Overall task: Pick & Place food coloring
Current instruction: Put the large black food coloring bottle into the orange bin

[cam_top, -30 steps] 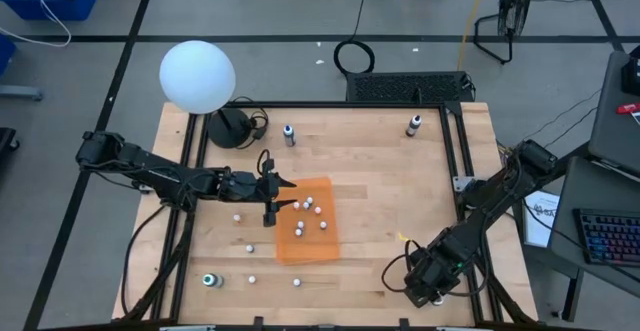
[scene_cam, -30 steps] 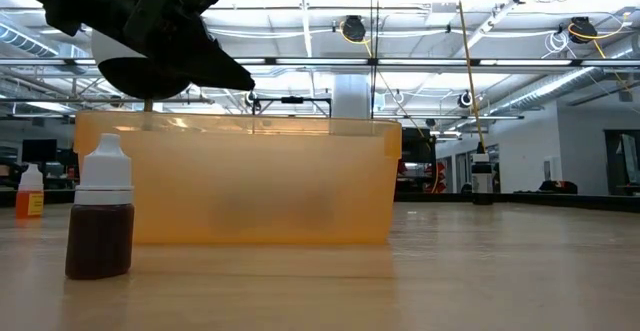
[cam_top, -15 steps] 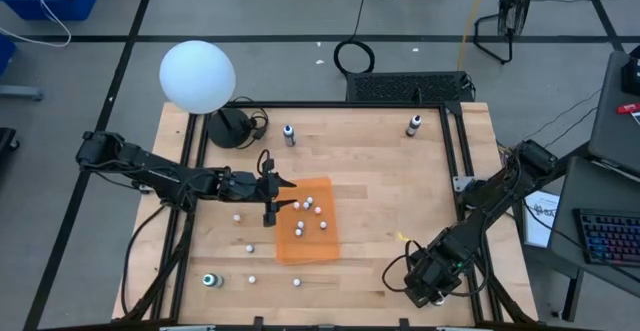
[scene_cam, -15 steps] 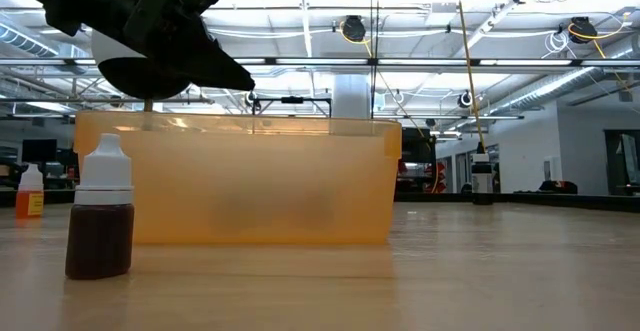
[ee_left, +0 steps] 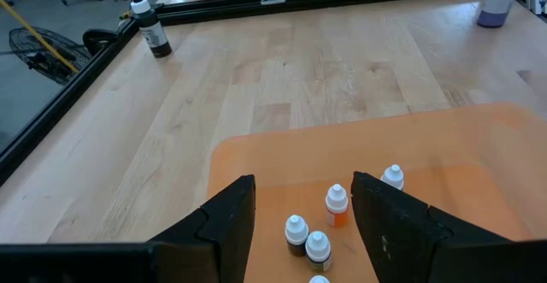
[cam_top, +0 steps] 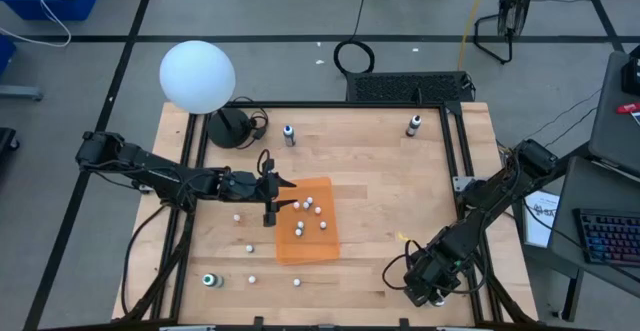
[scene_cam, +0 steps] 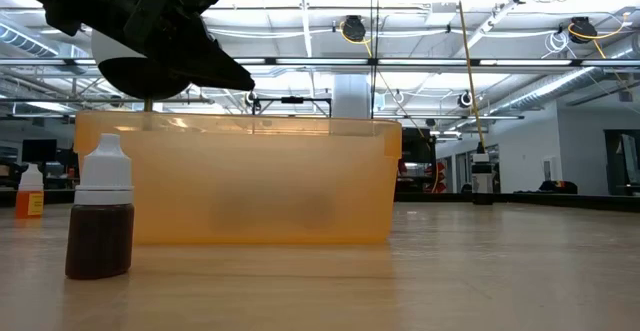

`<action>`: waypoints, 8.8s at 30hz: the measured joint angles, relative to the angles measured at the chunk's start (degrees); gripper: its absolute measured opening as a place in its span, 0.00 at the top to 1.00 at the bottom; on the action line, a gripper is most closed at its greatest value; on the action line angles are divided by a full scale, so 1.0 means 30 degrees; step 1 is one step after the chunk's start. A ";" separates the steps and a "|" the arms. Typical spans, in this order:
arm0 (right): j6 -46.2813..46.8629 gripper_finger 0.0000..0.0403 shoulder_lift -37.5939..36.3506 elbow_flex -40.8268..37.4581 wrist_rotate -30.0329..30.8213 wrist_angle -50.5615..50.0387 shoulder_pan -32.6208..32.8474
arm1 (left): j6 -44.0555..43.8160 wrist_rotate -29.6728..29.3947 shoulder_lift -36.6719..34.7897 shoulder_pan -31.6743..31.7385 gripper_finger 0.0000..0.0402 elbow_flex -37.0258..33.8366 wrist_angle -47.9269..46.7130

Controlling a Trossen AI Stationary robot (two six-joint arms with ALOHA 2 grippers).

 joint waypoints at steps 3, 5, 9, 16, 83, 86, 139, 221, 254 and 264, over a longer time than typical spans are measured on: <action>0.0145 0.67 0.0007 -0.0582 -0.0060 0.1540 0.0000 | 0.0000 0.0000 0.0004 0.0002 0.51 0.0000 -0.0001; 0.0503 0.67 0.0007 -0.0830 -0.0119 0.2232 -0.0007 | 0.0000 0.0000 0.0007 0.0001 0.51 0.0000 -0.0001; 0.0680 0.67 0.0007 -0.0937 -0.0412 0.2303 -0.0015 | 0.0000 0.0000 0.0001 0.0005 0.51 0.0000 -0.0001; 0.0968 0.73 0.0029 -0.0966 -0.1506 0.1905 -0.0015 | 0.0001 0.0000 0.0007 0.0000 0.51 -0.0001 -0.0001; 0.0730 0.79 -0.0115 -0.6060 0.8314 0.6003 0.3133 | 0.0000 -0.0007 0.0007 -0.0001 0.51 -0.0007 0.0012; 0.2127 0.79 -0.0102 -0.7089 0.8273 0.6383 0.3129 | 0.0000 0.0000 0.0007 -0.0001 0.51 -0.0007 0.0007; 0.0395 1.00 0.8488 1.1288 0.7378 -0.3758 0.4904 | 0.0000 0.0000 0.0007 0.0000 0.51 -0.0007 0.0432; -3.2140 0.48 -0.3072 -0.4156 1.7147 -0.7596 -2.4593 | 0.0000 -0.0007 0.0000 0.0005 0.51 0.0000 0.1012; -3.4293 0.47 -0.5948 -0.4105 1.6376 0.0077 -2.9696 | 0.0000 -0.0007 0.0000 -0.0001 0.51 0.0000 0.1005; -3.4660 0.47 -0.5374 -0.4098 1.4626 0.2659 -3.1540 | 0.0004 -0.0003 0.0000 0.0002 0.51 0.0000 0.1005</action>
